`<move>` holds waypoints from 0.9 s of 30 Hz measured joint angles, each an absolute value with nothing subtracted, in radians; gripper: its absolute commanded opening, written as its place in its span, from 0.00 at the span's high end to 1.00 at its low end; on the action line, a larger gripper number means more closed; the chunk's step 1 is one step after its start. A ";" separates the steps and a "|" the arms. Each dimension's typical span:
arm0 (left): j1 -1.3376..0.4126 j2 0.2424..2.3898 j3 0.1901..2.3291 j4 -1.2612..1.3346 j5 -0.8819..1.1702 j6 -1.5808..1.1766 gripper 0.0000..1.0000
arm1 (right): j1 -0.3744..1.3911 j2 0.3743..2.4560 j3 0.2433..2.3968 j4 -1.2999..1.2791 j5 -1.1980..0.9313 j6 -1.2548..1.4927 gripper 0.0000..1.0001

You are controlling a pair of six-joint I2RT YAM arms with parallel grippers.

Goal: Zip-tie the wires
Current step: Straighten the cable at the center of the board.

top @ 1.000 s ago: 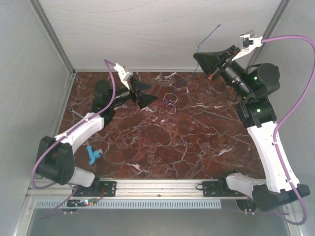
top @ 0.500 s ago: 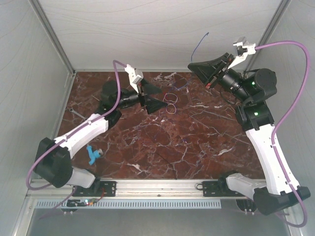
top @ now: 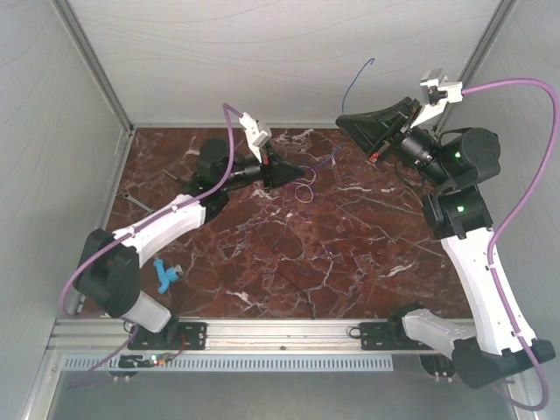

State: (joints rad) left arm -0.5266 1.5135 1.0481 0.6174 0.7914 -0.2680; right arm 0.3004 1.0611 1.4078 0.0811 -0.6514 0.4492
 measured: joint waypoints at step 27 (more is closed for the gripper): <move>-0.537 1.278 0.798 -0.025 0.175 -0.139 1.00 | 0.343 0.942 0.731 -0.056 -0.136 0.596 1.00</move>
State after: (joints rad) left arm -0.5373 1.2781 0.7979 -0.0246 0.1749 -0.1390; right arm 0.3431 0.9424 0.7307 -0.0559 -0.1364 0.5957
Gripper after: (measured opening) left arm 0.006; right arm 0.004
